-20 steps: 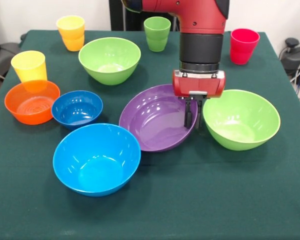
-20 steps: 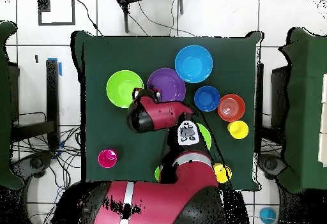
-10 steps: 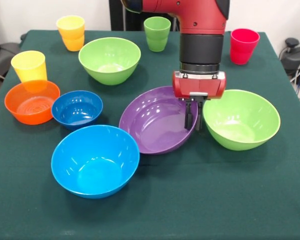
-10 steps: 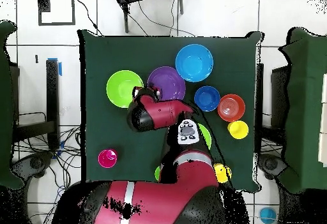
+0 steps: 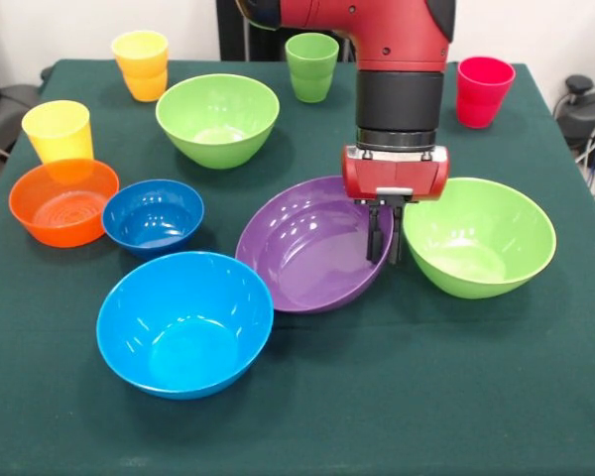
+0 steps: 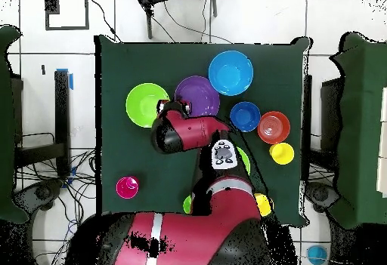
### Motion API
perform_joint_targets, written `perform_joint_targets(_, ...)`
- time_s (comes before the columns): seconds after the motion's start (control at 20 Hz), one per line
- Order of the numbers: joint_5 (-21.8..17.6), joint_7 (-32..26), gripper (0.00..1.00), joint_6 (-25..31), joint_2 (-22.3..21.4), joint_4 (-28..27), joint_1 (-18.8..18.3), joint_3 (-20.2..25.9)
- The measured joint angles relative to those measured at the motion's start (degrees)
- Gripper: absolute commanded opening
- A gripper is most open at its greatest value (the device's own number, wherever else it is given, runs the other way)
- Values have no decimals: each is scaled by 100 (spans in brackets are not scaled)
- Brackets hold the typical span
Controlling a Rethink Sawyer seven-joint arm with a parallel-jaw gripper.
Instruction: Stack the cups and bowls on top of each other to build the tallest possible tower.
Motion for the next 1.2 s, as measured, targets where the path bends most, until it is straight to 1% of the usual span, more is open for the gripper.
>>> perform_joint_targets(0.4,-33,0,0,0,8,-39,-115,139)
perform_joint_targets(0.75,-67,0,0,-1,24,-128,-129,160)
perform_joint_targets(1.2,-272,-1,0,-2,115,-195,-183,271)
